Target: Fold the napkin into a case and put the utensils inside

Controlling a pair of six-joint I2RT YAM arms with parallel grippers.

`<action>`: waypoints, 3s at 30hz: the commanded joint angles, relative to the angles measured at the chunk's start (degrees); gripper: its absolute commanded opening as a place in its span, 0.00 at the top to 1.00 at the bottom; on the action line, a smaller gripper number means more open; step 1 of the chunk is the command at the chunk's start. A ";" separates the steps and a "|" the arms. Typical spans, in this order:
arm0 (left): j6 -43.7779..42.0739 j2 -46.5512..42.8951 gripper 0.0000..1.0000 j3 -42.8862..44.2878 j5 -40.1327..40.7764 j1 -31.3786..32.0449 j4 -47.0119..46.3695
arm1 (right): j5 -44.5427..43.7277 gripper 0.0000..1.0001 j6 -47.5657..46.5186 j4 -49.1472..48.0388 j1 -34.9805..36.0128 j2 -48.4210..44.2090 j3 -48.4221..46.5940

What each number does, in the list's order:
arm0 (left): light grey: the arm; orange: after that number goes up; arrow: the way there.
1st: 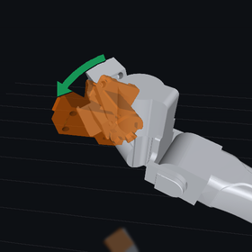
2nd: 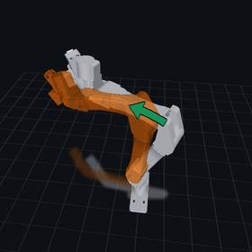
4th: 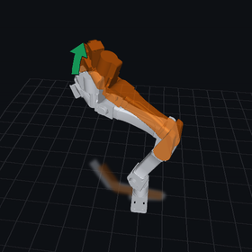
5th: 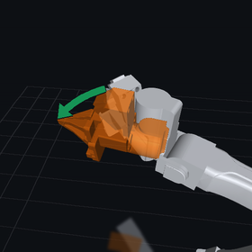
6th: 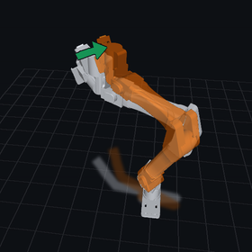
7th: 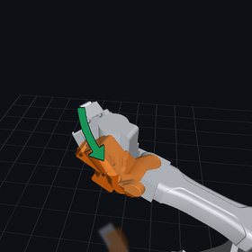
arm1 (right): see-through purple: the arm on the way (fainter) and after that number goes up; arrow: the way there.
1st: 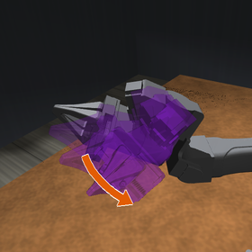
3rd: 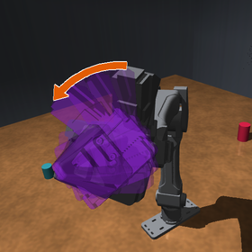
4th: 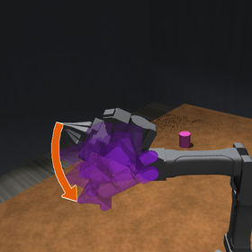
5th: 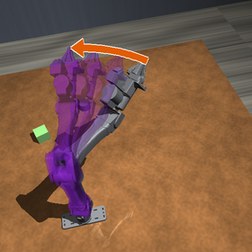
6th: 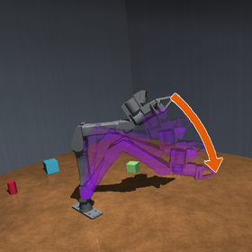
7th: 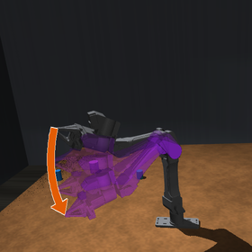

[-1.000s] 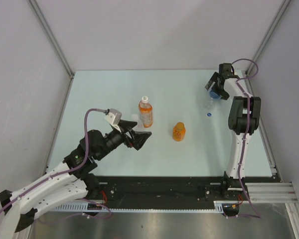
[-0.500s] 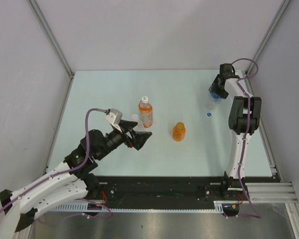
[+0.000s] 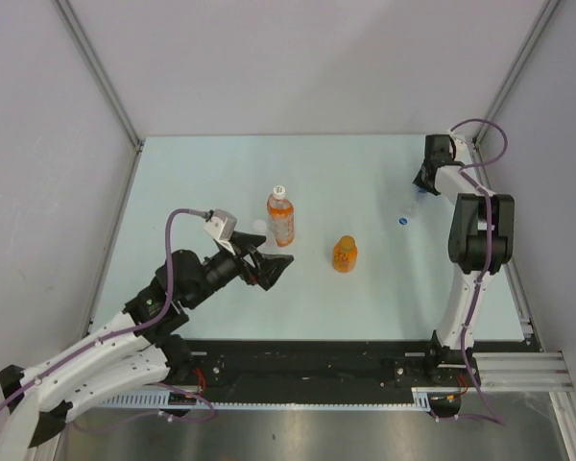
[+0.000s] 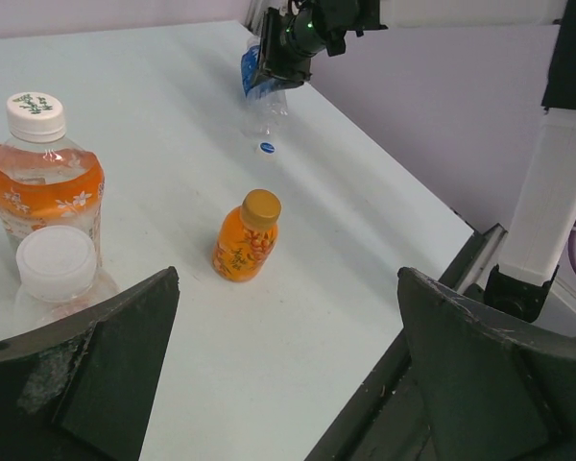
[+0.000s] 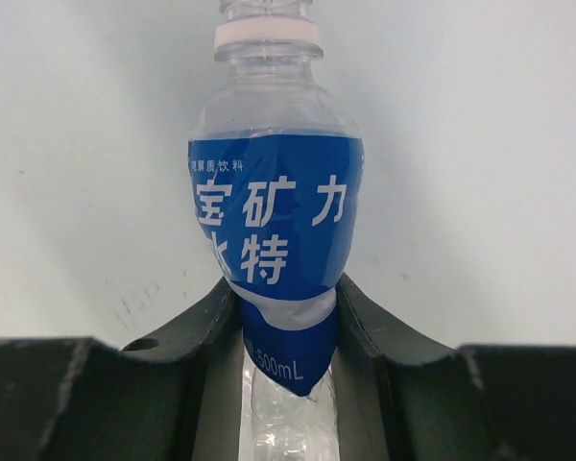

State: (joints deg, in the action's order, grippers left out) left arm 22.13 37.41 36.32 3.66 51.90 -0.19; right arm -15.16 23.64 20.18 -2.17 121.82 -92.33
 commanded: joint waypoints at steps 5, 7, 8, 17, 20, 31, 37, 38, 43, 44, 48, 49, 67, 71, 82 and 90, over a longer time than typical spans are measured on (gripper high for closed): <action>2.04 -0.32 0.00 0.60 -2.17 -0.13 -1.75 | -20.86 0.74 -9.38 -34.10 7.44 -18.36 18.57; 2.13 -0.58 0.00 0.60 -2.34 -0.13 -1.49 | -23.23 0.73 -10.97 -40.28 8.85 -20.91 24.38; 2.21 -0.76 0.00 0.77 -2.43 -0.04 -1.22 | -23.95 0.74 -12.37 -46.75 9.29 -21.70 26.48; 3.62 -2.34 0.01 0.16 -2.69 -0.04 -1.66 | -28.70 0.79 -17.22 -72.81 11.49 -21.98 38.10; 3.80 -2.78 0.00 0.07 -2.35 -0.04 -1.49 | -29.14 0.80 -17.83 -77.55 12.02 -20.23 38.54; 2.57 -1.82 0.00 1.56 0.73 -0.04 0.81 | -25.12 0.89 -17.50 -72.88 17.98 -33.90 38.63; -0.94 -0.14 0.00 3.85 3.98 -0.04 -2.97 | 4.03 0.93 8.59 -48.09 16.68 -53.14 35.92; -1.64 -0.14 0.00 4.89 4.77 -0.04 -3.15 | 9.30 0.93 10.88 -45.96 15.81 -54.31 34.69; -8.67 0.12 0.00 8.59 0.86 -0.92 -5.08 | 40.60 0.93 21.61 -38.47 15.10 -58.71 29.76; -8.94 0.56 0.00 10.42 -1.09 -1.36 -5.17 | 43.95 0.93 23.37 -38.64 15.44 -59.58 29.50; -6.32 3.89 0.00 13.43 -17.15 -7.40 -10.42 | 54.34 0.93 27.16 -38.65 20.96 -62.66 29.49; -2.74 4.68 0.00 13.60 -20.85 -8.99 -12.10 | 54.62 0.94 26.12 -37.25 22.64 -63.63 29.41; 31.29 11.99 0.00 -2.12 -38.30 -14.81 -60.27 | 34.33 0.97 13.80 -30.55 44.27 -72.51 34.41; 29.38 11.55 0.00 -1.07 -37.85 -12.45 -58.54 | 28.54 0.98 12.14 -32.31 47.34 -71.73 34.94; 22.69 12.95 0.00 -0.28 -36.53 -8.22 -50.18 | 23.25 0.98 10.81 -38.99 53.76 -66.98 35.03; 21.73 16.38 0.00 0.77 -37.93 -6.11 -50.17 | 21.40 0.98 9.59 -40.75 56.23 -65.66 34.94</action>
State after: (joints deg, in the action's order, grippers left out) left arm 45.93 52.42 34.50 -33.28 44.80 -48.88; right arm 8.12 34.72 -16.05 53.19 56.05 -57.01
